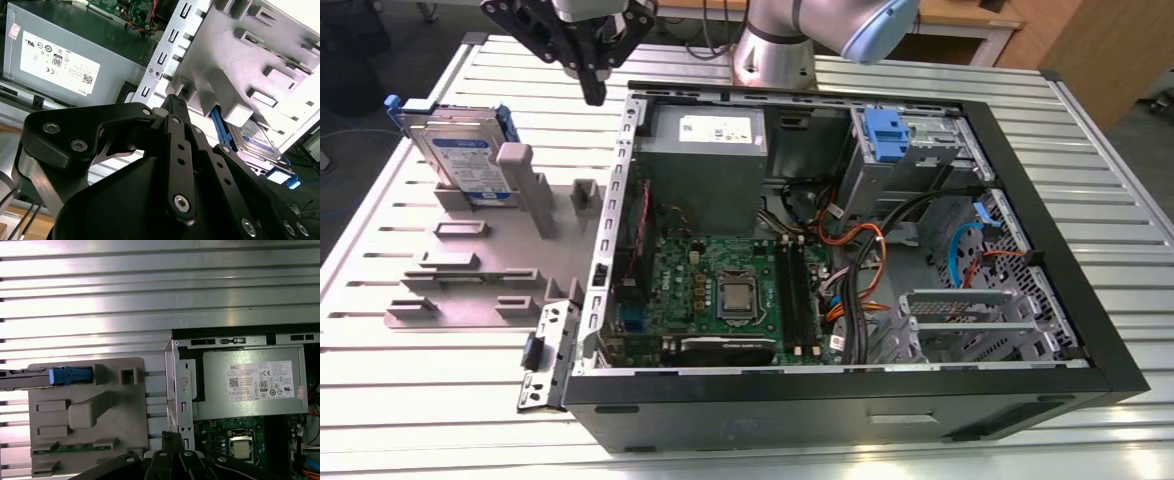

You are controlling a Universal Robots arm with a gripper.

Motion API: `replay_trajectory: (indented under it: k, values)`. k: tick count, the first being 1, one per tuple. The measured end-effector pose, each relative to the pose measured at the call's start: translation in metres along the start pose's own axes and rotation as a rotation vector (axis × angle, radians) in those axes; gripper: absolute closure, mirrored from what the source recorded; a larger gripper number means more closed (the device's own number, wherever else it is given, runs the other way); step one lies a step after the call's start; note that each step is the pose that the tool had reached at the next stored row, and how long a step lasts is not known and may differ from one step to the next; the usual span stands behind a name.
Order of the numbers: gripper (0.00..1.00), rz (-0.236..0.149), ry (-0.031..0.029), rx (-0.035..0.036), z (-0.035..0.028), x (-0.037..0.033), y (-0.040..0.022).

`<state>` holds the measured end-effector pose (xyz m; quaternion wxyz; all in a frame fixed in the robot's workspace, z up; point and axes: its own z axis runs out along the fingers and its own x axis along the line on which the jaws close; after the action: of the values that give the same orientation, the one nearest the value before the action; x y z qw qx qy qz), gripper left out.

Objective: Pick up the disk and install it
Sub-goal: 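Reach for the disk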

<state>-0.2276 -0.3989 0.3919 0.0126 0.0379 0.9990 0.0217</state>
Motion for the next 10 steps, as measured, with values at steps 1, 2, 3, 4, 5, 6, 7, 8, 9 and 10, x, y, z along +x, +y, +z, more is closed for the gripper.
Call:
replay_trajectory:
  k: [1, 2, 3, 4, 5, 6, 7, 8, 9, 10]
  values:
    - [0.89, 0.000, 0.0000, 0.0000, 0.0000, 0.0003, 0.0000]
    - [0.89, 0.000, 0.0000, 0.0000, 0.0000, 0.0005, 0.0000]
    - [0.89, 0.000, 0.0000, 0.0000, 0.0000, 0.0008, -0.0001]
    - [0.89, 0.000, 0.0001, 0.0001, 0.0000, 0.0012, -0.0001]
    - [0.89, 0.000, 0.0000, 0.0000, 0.0000, 0.0017, -0.0001]
    - [0.89, 0.000, 0.0000, 0.0000, 0.0000, 0.0022, -0.0002]
    - [0.89, 0.000, 0.0001, 0.0001, 0.0000, 0.0028, -0.0002]
    - [0.89, 0.000, 0.0000, 0.0001, 0.0000, 0.0034, -0.0003]
    - [0.89, 0.000, 0.0001, 0.0001, 0.0000, 0.0041, -0.0003]
    - [0.89, 0.000, 0.0001, 0.0001, 0.0000, 0.0048, -0.0004]
